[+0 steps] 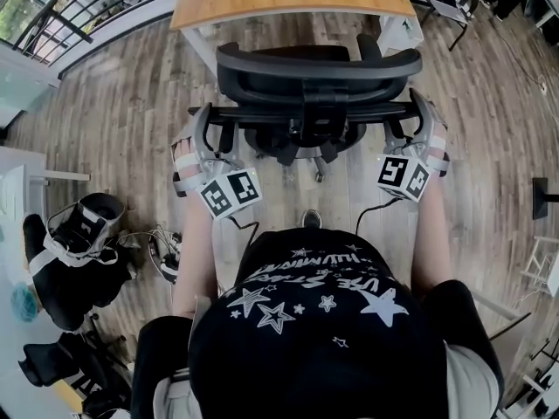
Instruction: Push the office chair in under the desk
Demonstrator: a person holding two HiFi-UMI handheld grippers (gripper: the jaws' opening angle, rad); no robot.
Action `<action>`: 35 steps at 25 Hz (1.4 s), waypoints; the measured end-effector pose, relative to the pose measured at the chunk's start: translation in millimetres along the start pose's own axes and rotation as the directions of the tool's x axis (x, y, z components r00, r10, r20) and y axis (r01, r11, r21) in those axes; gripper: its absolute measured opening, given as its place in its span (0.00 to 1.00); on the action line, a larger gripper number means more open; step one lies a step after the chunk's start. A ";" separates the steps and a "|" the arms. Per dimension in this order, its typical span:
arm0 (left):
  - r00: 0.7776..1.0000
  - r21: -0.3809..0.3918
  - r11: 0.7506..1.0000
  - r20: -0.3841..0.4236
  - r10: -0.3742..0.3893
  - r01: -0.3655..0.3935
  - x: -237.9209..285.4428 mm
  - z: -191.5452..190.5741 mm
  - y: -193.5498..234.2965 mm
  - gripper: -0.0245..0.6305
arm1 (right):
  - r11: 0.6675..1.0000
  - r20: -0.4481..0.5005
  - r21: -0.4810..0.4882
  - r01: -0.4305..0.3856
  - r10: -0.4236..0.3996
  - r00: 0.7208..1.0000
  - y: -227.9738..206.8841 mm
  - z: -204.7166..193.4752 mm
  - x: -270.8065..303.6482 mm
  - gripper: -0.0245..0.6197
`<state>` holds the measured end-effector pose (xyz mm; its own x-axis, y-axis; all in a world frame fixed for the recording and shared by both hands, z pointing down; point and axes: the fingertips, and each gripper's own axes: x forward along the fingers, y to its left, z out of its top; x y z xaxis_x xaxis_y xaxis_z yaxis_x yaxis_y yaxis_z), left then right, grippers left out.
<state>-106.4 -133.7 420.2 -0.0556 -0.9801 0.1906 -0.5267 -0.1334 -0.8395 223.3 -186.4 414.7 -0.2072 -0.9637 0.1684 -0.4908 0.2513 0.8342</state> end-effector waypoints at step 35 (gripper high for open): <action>0.998 -0.043 0.999 0.061 0.004 -0.001 200.6 -42.5 74.1 0.44 | 1.000 -0.056 0.011 0.007 -0.006 0.998 -2.3 54.7 191.5 0.49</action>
<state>-192.5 -333.9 417.9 -0.0057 -0.9877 0.1562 -0.5628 -0.1259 -0.8170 138.4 -366.6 416.3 -0.1563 -0.9688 0.1921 -0.5016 0.2454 0.8296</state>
